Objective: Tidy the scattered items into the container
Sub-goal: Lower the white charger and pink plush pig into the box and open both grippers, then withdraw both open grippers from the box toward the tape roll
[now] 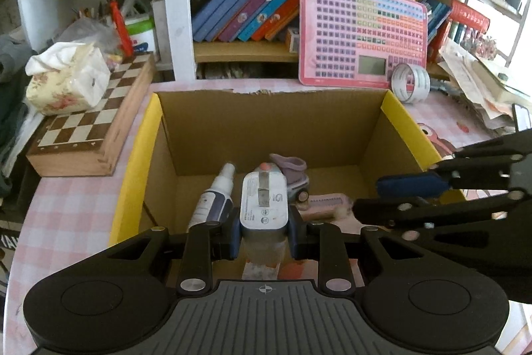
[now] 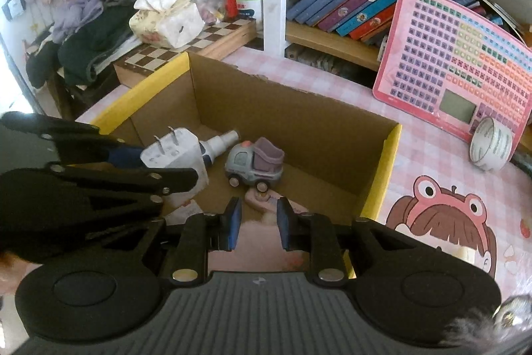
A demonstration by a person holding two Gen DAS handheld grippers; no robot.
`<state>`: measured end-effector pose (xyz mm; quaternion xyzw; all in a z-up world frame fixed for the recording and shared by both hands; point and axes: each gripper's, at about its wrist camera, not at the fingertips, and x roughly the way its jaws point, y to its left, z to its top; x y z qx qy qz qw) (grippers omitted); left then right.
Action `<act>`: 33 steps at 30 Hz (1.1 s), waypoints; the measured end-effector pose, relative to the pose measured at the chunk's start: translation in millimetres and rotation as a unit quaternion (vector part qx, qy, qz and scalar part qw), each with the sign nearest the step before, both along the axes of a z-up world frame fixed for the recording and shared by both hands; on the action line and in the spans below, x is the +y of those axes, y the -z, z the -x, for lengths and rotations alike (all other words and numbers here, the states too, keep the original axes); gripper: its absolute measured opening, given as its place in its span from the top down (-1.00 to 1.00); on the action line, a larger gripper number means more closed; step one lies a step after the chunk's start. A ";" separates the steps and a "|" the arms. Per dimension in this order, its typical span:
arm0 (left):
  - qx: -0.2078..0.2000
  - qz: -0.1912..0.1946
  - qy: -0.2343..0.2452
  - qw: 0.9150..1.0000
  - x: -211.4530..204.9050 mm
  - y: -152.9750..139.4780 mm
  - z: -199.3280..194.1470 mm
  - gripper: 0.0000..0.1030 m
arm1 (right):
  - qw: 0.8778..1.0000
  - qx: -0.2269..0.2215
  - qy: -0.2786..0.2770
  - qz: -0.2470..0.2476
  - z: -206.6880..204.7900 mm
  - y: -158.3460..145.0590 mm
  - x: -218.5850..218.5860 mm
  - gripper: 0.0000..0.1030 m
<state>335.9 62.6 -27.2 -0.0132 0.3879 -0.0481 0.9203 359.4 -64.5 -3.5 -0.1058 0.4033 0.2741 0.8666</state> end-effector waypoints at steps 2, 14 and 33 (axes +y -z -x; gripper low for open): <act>0.003 0.004 -0.003 1.000 -1.1 1.8 -4.4 0.50 | 1.000 0.000 0.005 -0.005 3.4 -0.1 -1.5 0.57; -0.042 0.010 -0.001 0.999 6.7 -29.2 31.9 0.30 | 1.000 -0.016 0.016 -0.022 32.6 -19.5 -4.8 0.57; -0.086 0.029 0.002 0.996 20.7 -76.6 173.0 -0.15 | 0.994 -0.084 0.042 -0.055 164.2 -68.6 -24.6 0.57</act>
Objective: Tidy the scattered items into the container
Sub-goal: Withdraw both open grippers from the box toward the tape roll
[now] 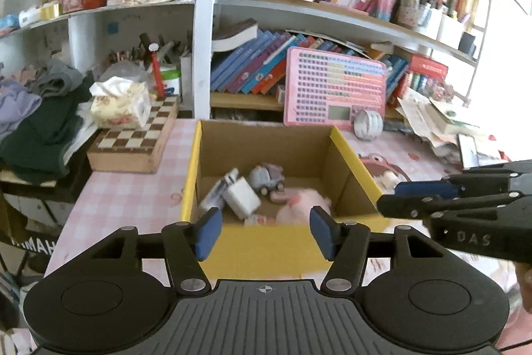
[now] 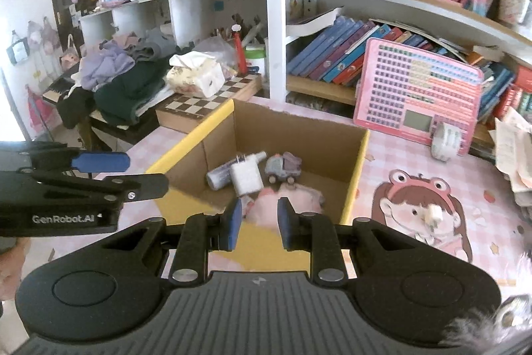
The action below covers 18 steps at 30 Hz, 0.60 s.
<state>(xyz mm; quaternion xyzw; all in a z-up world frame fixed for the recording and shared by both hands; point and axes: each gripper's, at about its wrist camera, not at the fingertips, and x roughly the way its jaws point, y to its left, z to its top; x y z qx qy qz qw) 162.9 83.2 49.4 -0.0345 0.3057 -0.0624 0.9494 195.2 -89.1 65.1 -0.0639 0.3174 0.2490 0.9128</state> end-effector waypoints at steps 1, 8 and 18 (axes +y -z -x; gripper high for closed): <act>0.002 -0.005 0.002 1.000 -0.5 1.9 6.7 -0.16 | 1.000 -0.002 0.003 0.003 9.3 1.6 -2.0 0.57; 0.030 -0.013 0.007 0.999 4.5 24.3 55.6 -0.17 | 0.999 0.019 0.032 0.001 62.0 22.5 -13.3 0.57; 0.054 -0.013 0.015 0.998 -2.1 43.8 95.2 -0.28 | 0.997 0.046 0.066 0.013 115.3 54.8 -19.0 0.57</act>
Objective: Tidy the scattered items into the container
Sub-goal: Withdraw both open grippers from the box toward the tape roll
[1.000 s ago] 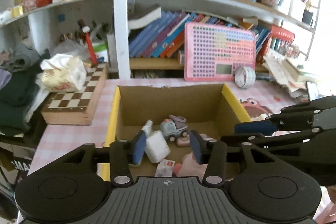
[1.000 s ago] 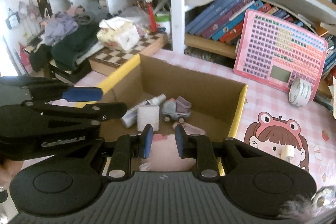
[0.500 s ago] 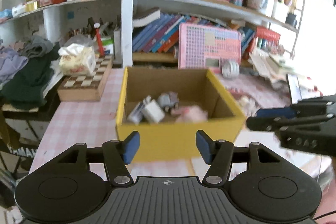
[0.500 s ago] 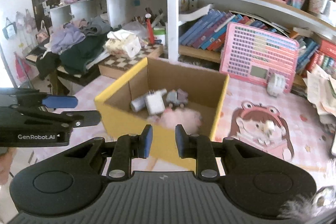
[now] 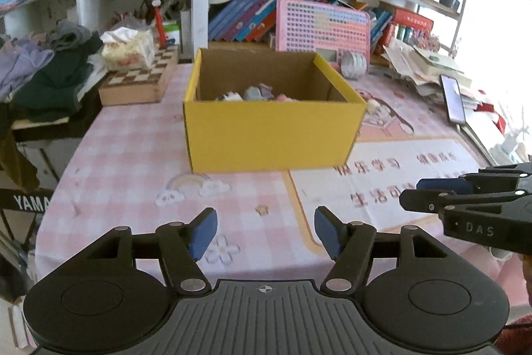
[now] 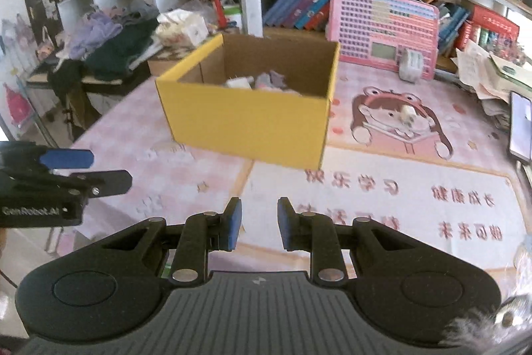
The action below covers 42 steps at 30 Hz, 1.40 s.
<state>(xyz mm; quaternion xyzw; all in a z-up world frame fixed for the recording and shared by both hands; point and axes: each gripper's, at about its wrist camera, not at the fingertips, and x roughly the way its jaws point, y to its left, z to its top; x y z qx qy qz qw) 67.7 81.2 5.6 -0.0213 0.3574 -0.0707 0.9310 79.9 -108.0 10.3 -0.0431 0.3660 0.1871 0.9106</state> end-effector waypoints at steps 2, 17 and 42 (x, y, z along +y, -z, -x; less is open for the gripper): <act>0.002 -0.004 0.007 1.000 -3.3 2.2 5.7 -0.31 | 1.000 0.010 0.006 0.001 6.9 5.4 -2.2 0.57; 0.029 -0.009 0.037 0.999 -26.8 18.2 20.9 -0.33 | 0.999 0.032 0.014 0.016 26.5 21.5 -11.0 0.57; 0.041 -0.038 0.123 0.991 -77.5 25.4 -4.5 -0.66 | 0.995 0.039 0.086 0.028 16.4 24.3 -51.3 0.01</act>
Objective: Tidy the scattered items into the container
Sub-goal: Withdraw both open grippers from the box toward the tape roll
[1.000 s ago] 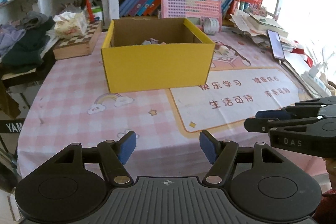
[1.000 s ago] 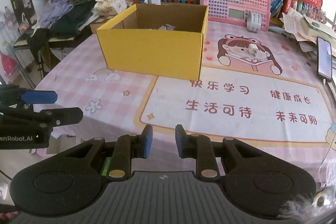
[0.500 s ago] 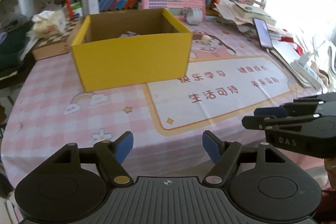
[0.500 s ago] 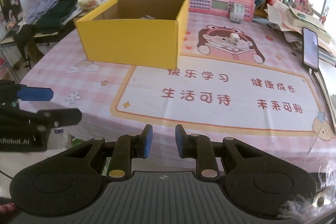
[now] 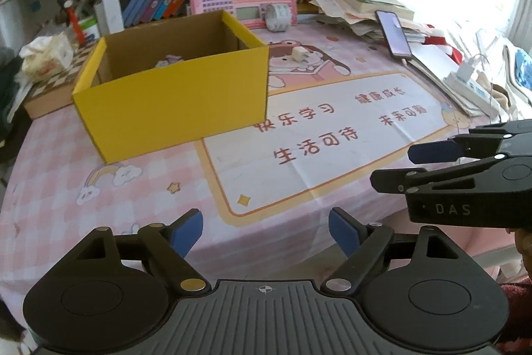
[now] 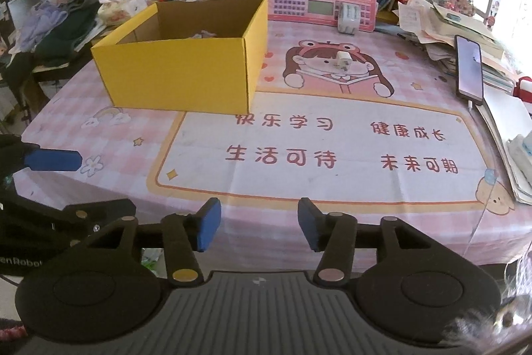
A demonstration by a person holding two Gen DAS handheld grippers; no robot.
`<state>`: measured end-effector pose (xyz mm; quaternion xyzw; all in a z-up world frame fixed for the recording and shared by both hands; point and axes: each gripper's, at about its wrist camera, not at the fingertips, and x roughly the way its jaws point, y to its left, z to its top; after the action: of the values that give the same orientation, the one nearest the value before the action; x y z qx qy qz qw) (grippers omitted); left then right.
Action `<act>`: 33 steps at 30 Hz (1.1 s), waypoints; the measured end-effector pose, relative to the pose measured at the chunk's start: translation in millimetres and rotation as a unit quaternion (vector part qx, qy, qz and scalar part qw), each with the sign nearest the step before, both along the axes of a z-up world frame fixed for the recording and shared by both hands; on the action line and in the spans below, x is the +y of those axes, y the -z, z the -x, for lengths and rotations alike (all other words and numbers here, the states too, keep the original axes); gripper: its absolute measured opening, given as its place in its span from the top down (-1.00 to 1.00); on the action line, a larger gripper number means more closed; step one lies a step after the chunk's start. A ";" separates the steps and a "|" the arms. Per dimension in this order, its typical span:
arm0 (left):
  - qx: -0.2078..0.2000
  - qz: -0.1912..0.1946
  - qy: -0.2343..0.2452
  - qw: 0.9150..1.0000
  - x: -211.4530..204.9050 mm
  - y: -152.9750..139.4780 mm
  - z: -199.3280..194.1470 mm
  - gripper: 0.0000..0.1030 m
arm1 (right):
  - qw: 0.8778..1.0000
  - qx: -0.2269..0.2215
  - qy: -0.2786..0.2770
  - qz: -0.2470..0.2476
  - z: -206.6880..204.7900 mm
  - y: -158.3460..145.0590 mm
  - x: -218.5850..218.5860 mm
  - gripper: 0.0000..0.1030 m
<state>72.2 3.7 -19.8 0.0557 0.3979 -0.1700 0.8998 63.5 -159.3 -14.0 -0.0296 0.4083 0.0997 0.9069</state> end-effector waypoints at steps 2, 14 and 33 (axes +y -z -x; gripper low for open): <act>-0.002 0.002 0.011 1.000 -5.2 0.1 -2.7 -0.67 | 1.000 0.000 0.002 0.001 -1.2 0.2 -2.8 0.01; 0.009 0.037 0.079 0.996 -63.7 8.7 -42.9 -0.67 | 0.998 0.017 0.059 0.018 -24.8 5.7 -56.9 0.01; -0.006 0.021 0.029 0.999 -180.4 21.6 -181.8 -0.65 | 0.997 0.001 0.080 -0.019 -181.9 11.4 -161.5 -0.05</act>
<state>254.0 -176.8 -41.4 0.0493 0.3873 -0.2037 0.8978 245.4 -320.8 -25.4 0.0208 0.4085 0.0342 0.9119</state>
